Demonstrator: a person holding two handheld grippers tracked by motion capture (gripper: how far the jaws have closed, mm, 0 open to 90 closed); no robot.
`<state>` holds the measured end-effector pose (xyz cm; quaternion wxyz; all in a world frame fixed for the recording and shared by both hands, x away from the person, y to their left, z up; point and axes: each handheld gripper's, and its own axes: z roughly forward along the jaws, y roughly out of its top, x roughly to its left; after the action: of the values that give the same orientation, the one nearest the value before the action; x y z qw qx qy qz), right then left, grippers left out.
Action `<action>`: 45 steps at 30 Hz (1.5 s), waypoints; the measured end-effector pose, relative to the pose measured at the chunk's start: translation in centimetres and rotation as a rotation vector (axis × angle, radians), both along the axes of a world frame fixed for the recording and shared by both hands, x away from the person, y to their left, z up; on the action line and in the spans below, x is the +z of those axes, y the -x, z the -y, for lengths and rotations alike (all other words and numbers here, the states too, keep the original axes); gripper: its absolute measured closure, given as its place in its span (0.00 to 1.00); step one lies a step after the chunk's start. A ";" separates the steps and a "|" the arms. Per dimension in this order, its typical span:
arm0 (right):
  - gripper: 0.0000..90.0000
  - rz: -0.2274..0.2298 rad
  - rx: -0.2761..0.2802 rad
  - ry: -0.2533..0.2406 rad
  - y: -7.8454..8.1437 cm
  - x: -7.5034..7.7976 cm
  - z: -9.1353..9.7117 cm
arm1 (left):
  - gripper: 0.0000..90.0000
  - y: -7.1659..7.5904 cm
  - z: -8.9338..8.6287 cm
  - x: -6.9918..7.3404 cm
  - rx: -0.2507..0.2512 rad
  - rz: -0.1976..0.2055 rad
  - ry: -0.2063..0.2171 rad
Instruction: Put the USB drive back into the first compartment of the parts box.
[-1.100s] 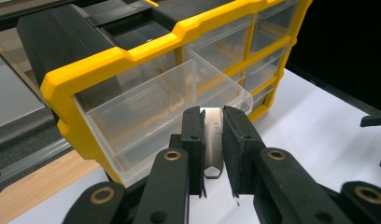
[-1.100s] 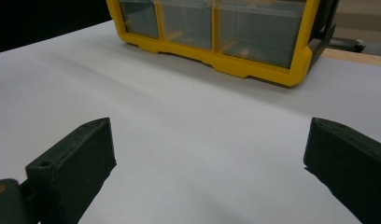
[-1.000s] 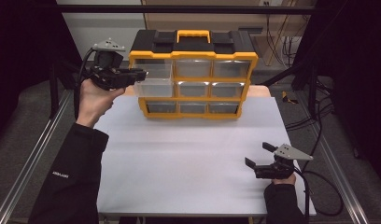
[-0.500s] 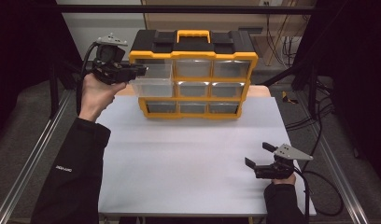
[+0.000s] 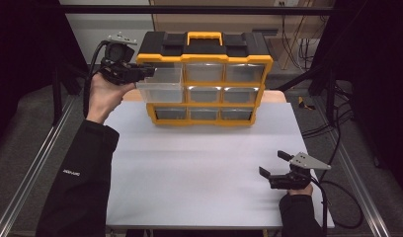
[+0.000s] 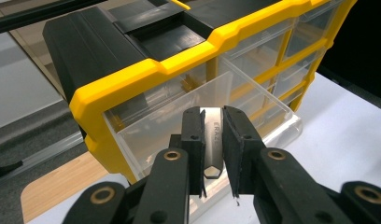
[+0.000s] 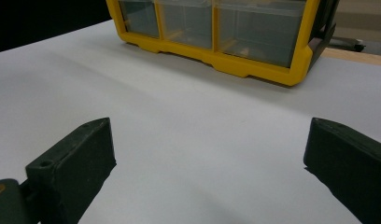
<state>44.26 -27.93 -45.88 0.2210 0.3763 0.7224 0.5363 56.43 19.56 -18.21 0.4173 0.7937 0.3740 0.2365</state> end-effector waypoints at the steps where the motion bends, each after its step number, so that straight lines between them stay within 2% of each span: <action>1: 0.02 0.000 0.000 0.001 0.0 0.0 0.0 | 0.87 -0.1 0.0 0.0 0.003 0.000 0.001; 15: 0.02 0.003 0.001 0.000 0.0 0.0 0.0 | 0.87 -1.3 0.3 -0.3 0.017 -0.009 -0.012; 45: 0.02 -0.002 0.000 0.003 0.0 -0.1 0.0 | 0.87 -2.7 0.5 -2.6 0.030 -0.048 -0.048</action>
<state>44.27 -27.88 -45.93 0.2208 0.3766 0.7235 0.5348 59.15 19.04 -20.83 0.3856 0.8033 0.3898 0.2327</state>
